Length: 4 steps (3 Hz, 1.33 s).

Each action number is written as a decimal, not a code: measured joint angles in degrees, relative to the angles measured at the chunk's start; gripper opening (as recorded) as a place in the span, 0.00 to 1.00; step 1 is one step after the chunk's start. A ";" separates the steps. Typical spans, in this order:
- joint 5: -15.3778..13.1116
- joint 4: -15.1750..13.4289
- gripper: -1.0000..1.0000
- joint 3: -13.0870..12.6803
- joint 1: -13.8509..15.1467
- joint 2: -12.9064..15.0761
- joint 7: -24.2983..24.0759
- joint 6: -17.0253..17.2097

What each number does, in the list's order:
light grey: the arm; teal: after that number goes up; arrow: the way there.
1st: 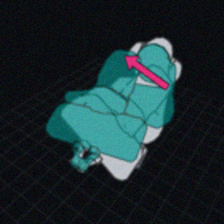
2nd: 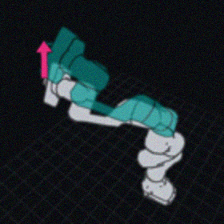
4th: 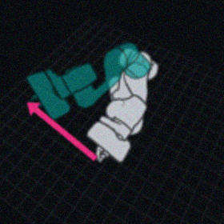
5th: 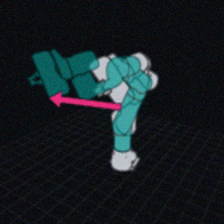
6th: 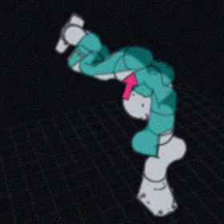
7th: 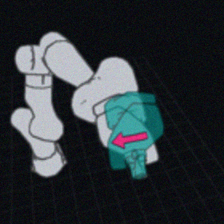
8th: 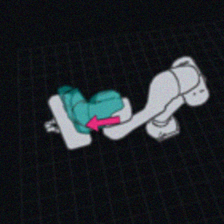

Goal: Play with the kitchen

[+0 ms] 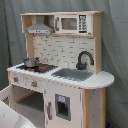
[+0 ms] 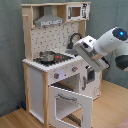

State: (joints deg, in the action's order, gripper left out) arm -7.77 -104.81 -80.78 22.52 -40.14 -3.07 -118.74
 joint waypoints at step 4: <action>1.57 11.12 1.00 -3.65 12.93 13.10 0.84 1.12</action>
State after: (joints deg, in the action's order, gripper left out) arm -6.20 -93.69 -84.42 35.45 -27.04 -2.23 -117.62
